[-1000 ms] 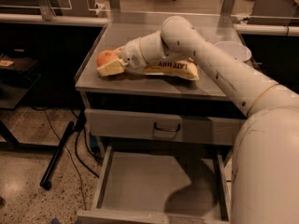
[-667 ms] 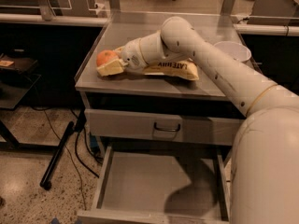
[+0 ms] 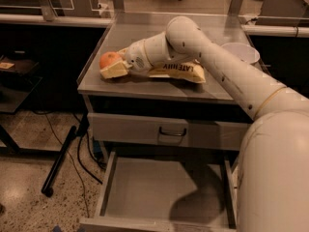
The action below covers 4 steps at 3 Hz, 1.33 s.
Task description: Pick orange from middle drawer and place on counter
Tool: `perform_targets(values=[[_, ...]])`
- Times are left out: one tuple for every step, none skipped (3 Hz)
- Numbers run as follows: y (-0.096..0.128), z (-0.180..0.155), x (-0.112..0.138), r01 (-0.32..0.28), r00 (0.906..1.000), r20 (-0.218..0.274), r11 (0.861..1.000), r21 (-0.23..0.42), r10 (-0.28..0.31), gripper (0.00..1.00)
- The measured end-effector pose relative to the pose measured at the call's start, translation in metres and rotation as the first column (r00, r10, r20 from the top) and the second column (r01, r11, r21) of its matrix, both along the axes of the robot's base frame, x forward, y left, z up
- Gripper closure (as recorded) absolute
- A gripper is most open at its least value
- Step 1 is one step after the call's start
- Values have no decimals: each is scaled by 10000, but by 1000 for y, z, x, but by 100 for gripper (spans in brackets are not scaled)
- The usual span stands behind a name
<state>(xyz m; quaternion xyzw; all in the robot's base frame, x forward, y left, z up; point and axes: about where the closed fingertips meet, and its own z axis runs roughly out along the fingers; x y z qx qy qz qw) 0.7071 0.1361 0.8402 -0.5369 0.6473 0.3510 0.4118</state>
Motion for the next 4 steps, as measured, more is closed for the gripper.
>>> perform_targets(values=[[0,0,0,0,10000,0,10000,0,0,59],[0,0,0,-1,10000,0,10000,0,1,28],[0,0,0,-2,10000,-1,10000,0,2,0],[0,0,0,-2,10000,-1,10000,0,2,0]])
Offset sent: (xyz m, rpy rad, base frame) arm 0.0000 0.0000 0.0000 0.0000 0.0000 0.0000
